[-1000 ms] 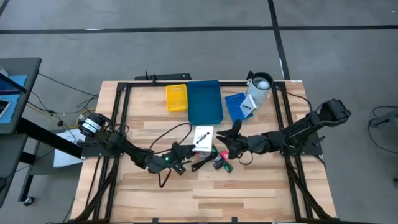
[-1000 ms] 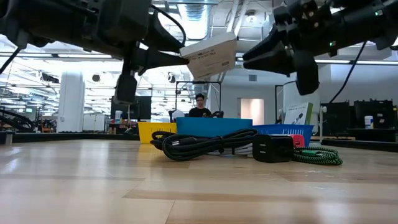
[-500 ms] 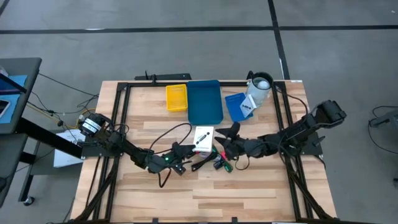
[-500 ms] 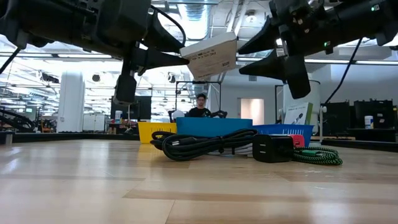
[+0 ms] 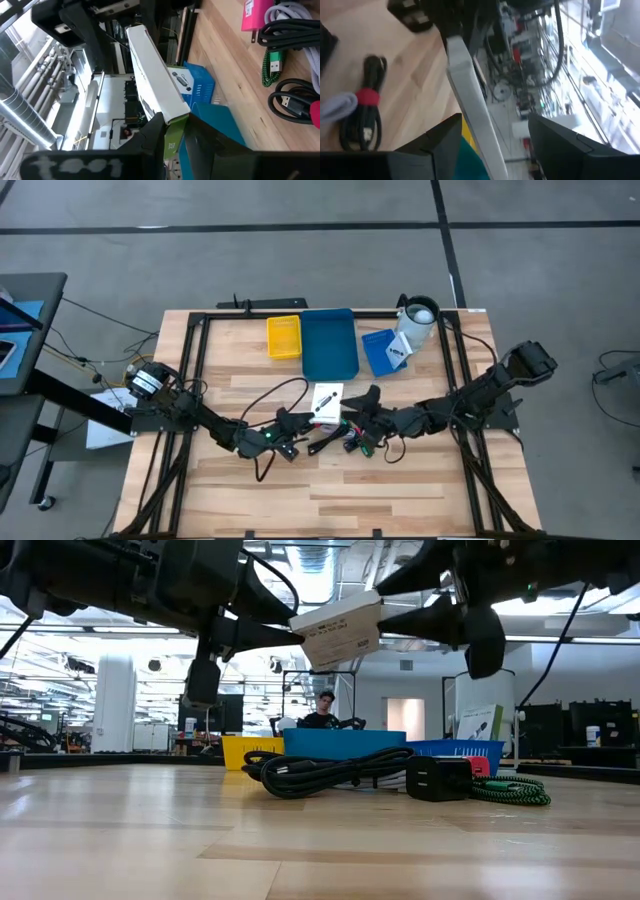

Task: Pick and place items into bin
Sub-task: Put the white card reader box into the blue basket

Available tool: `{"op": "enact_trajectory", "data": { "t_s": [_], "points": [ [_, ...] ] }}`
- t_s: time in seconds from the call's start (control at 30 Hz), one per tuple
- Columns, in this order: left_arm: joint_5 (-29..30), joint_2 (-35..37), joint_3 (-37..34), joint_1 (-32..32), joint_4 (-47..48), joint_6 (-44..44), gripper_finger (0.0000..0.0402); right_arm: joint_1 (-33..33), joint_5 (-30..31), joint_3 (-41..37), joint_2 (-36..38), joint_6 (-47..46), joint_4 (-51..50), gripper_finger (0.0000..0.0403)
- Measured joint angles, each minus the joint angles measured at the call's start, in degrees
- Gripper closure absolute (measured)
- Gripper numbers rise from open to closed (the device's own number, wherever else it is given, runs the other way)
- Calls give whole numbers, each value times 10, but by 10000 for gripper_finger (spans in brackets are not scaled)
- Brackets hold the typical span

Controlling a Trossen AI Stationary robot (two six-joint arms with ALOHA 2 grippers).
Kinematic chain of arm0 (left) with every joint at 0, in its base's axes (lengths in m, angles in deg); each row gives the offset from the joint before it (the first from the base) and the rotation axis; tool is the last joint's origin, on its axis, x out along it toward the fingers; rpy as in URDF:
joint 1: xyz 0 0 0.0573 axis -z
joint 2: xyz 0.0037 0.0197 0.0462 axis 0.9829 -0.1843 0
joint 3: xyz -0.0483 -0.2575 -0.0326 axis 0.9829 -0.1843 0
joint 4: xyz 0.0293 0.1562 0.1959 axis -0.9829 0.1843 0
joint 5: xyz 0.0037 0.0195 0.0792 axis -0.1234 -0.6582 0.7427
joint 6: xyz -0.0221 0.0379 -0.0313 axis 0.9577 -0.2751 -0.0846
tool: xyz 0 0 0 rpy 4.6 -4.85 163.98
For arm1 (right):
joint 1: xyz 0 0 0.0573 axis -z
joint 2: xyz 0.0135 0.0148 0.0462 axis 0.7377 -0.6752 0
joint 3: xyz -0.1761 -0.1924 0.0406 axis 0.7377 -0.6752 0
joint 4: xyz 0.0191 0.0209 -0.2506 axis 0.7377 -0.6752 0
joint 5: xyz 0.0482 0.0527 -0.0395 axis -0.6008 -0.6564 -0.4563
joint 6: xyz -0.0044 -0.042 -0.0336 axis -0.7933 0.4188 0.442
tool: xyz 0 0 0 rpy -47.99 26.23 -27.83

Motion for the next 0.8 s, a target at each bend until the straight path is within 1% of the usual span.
{"op": "enact_trajectory", "data": {
  "t_s": [0.1,0.33,0.6,0.7,0.8],
  "points": [
    [0,0,0,0,-1,4,353,0,-23,9,0,1,-8,182],
    [-1,0,0,0,0,5,353,1,-59,30,-5,0,-62,182],
    [-2,0,0,0,0,5,353,1,-64,68,-63,15,-64,183],
    [-2,0,0,0,0,5,353,1,-63,84,-86,16,-63,192],
    [-2,0,0,0,0,5,353,1,-63,90,-88,17,-62,216]
  ]
}}
